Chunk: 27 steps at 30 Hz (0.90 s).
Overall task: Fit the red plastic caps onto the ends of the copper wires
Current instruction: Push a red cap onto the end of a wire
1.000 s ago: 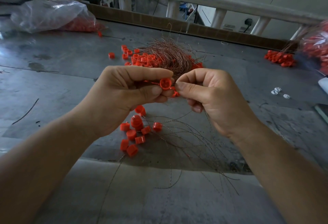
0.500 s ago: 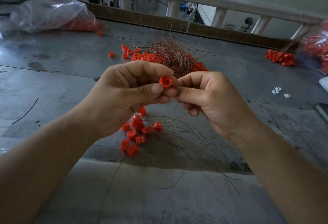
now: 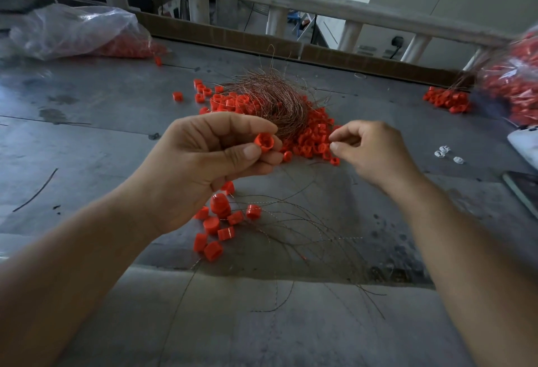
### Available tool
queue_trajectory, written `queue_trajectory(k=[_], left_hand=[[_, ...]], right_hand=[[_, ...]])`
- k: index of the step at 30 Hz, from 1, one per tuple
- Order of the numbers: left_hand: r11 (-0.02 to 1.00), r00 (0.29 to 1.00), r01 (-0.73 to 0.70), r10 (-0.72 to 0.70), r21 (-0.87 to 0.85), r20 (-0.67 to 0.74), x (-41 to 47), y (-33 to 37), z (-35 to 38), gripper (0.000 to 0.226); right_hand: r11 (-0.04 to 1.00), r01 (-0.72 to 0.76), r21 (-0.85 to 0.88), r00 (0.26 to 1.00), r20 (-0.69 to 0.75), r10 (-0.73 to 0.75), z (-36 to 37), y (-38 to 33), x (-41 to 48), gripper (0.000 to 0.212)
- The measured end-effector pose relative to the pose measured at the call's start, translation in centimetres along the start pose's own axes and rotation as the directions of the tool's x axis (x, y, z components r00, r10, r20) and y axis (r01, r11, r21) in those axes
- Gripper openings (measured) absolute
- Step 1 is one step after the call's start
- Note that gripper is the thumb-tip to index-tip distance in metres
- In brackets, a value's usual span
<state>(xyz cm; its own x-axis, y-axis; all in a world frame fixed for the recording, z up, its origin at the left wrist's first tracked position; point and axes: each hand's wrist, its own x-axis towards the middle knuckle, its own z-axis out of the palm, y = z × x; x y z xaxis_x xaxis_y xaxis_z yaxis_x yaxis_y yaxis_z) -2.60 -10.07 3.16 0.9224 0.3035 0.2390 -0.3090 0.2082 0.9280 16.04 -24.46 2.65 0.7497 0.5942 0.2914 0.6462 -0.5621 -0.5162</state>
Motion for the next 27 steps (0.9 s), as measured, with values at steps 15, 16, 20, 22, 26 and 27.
queue_trajectory(k=[15, 16, 20, 22, 26, 27], left_hand=[[0.997, 1.000, 0.021, -0.021, 0.077, 0.009, 0.0, 0.0, -0.2, 0.026], [0.996, 1.000, 0.025, -0.025, 0.086, 0.004, 0.0, 0.0, -0.2, 0.027], [0.990, 0.999, 0.034, -0.033, 0.135, -0.010, 0.1, -0.2, 0.0, 0.028], [0.988, 0.999, 0.037, -0.036, 0.148, -0.009, 0.1, -0.3, 0.0, 0.029], [0.987, 0.999, 0.043, -0.043, 0.157, -0.002, 0.1, -0.3, 0.0, 0.029], [0.986, 0.999, 0.043, -0.043, 0.160, -0.004, 0.1, -0.3, 0.0, 0.029]], right_hand=[[0.895, -0.107, 0.433, 0.994, 0.047, 0.097, 0.2, -1.0, 0.2, 0.007], [0.766, -0.167, 0.621, 0.986, 0.113, 0.123, -0.5, -1.4, 0.0, 0.010], [0.443, -0.312, 0.840, 0.941, 0.338, 0.021, -1.5, -3.2, -1.1, 0.007], [0.413, -0.348, 0.841, 0.917, 0.397, -0.037, -1.4, -4.0, -1.6, 0.004], [0.415, -0.356, 0.837, 0.899, 0.428, -0.094, -1.0, -4.9, -2.3, 0.011], [0.420, -0.348, 0.838, 0.899, 0.425, -0.105, -1.0, -5.0, -2.3, 0.011]])
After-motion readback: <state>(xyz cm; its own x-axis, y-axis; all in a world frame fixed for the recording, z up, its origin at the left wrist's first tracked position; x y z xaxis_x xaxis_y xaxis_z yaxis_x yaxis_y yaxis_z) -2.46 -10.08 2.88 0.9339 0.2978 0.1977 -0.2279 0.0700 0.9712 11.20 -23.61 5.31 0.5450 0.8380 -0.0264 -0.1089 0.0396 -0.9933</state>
